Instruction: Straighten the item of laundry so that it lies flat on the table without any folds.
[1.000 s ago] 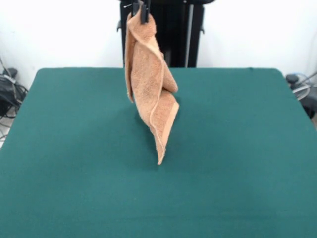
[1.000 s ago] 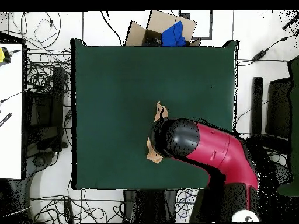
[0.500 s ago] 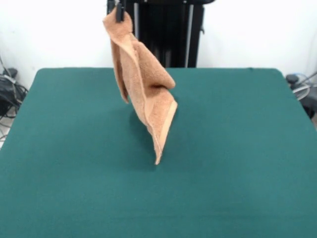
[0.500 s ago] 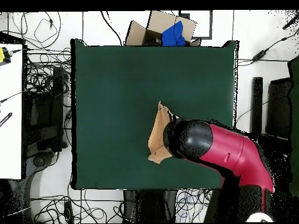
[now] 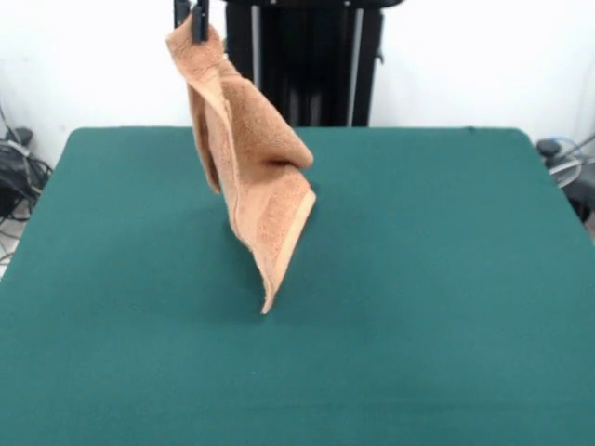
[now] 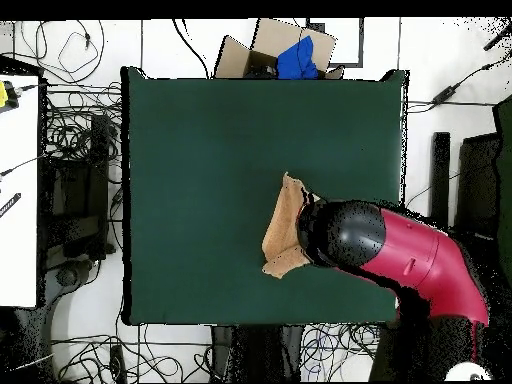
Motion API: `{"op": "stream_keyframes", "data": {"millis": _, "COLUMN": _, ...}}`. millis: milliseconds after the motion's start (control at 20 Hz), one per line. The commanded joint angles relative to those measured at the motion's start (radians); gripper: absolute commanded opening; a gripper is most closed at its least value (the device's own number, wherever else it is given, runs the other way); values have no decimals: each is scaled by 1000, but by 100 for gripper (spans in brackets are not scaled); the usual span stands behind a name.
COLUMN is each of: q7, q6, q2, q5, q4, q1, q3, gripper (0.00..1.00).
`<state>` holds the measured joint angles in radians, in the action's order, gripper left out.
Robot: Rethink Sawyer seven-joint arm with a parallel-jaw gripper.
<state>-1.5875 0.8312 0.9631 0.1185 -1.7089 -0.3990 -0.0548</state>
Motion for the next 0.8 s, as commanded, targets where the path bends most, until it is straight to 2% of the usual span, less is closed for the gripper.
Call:
{"op": "stream_keyframes", "data": {"millis": 50, "q7": 117, "q6": 28, "q2": -59, "q5": 82, "q4": -20, "q1": -7, "q3": 121, "gripper": 0}}
{"op": "stream_keyframes", "data": {"millis": 450, "q7": 117, "q6": 121, "q2": -38, "q5": 187, "q4": 107, "q1": 16, "q3": 78, "gripper": 0}}
{"op": "stream_keyframes", "data": {"millis": 800, "q7": -85, "q6": 114, "q2": -38, "q5": 335, "q4": 183, "q1": 170, "q3": -24, "gripper": 0}}
